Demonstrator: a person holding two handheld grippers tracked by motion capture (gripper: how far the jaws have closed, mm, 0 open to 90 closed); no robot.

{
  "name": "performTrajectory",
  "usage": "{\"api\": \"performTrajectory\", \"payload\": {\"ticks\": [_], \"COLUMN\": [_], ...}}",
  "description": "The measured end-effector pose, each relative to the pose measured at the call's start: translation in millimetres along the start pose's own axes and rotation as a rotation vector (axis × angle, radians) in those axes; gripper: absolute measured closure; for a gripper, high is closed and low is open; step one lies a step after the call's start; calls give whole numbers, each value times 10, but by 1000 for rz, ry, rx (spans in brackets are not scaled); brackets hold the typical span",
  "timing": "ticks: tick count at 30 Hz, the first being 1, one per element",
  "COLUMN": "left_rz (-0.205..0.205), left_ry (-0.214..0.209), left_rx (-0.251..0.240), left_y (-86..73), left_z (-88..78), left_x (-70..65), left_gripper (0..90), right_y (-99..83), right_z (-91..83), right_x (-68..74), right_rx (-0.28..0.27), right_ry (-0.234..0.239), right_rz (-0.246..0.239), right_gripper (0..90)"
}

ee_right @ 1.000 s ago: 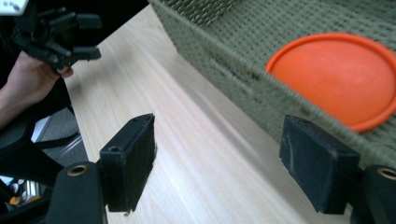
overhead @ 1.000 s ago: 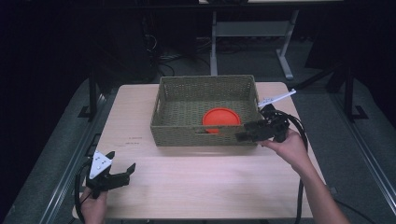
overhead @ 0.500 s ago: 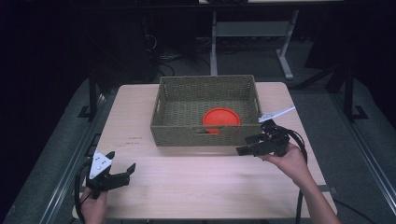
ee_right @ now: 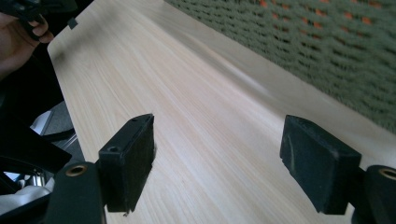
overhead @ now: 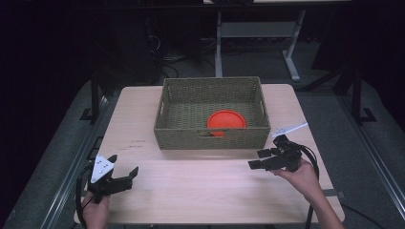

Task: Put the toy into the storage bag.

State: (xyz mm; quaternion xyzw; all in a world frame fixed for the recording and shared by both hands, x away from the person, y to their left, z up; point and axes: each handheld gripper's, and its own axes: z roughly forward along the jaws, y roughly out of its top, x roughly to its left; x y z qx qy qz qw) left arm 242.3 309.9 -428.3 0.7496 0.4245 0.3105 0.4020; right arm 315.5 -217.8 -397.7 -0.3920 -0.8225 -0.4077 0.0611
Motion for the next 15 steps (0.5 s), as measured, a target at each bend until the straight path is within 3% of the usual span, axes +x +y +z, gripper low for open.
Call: {"api": "performTrajectory", "payload": {"ticks": [6,9,15], "left_rz": [1,1,-2], "left_ry": [0,0,7], "left_rx": [-1,-2,3], "left_y": [-1,-2,-3], "left_z": [6,5,7], "left_x": [-3,-4,10], "left_gripper": [128,128,128], "right_y": [-191,-268,-506], "right_z": [12,7,38], "right_x": [-88,-105,-24], "right_rx": [2,-2,-51], "right_ry": [-1,-25,-43], "right_rz": [22,30,-5], "right_gripper": [257,257,248]}}
